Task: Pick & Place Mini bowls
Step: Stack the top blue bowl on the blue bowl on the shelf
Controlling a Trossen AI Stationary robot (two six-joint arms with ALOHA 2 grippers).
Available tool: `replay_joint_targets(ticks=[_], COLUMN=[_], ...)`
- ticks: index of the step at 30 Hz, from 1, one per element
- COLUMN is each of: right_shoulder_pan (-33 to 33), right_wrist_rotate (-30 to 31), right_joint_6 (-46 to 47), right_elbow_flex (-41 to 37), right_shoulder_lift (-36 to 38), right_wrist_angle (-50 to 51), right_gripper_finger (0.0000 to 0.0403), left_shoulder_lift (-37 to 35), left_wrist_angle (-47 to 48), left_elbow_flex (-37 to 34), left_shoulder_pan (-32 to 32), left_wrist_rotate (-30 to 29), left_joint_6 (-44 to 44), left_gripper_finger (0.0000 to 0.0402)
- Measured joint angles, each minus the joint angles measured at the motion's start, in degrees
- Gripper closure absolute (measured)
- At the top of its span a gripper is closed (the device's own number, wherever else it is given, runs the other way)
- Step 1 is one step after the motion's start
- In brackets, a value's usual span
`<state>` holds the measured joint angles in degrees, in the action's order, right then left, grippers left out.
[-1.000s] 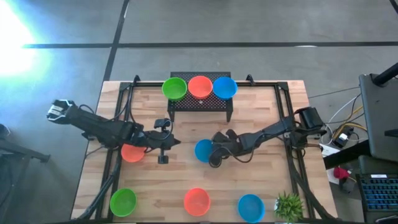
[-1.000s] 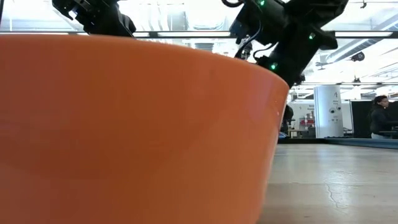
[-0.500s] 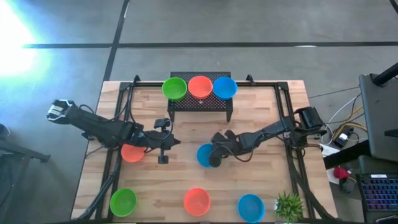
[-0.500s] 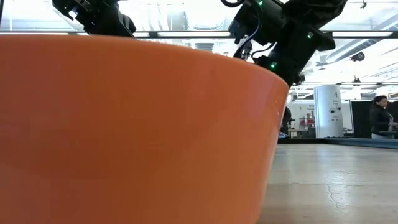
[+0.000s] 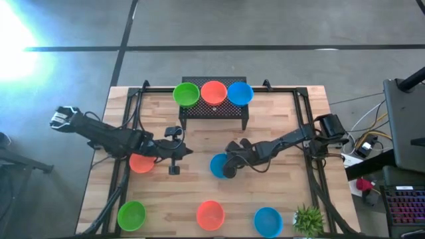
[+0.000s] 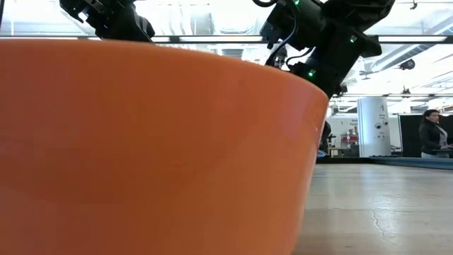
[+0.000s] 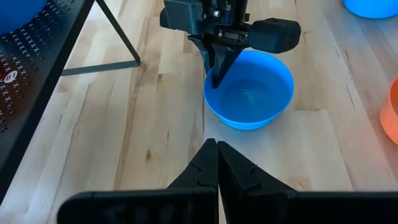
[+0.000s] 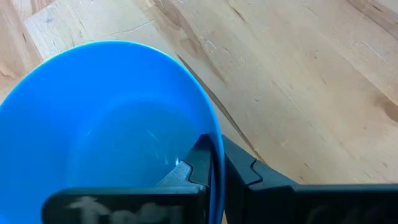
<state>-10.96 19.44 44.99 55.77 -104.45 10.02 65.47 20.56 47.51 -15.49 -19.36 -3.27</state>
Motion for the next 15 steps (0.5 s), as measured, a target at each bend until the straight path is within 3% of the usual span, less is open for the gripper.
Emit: replay_joint_targets(ticks=[15], right_shoulder_pan=[0.0], right_wrist_rotate=[0.1], right_joint_6=[-1.6], right_elbow_flex=[0.0], right_shoulder_lift=[0.2], right_wrist_angle=[0.0], right_gripper_finger=[0.039], left_shoulder_lift=[0.0], left_wrist_angle=[0.0], left_elbow_flex=[0.0], left_shoulder_pan=[0.0], left_wrist_rotate=[0.0], left_joint_6=[0.0], left_gripper_finger=[0.0401])
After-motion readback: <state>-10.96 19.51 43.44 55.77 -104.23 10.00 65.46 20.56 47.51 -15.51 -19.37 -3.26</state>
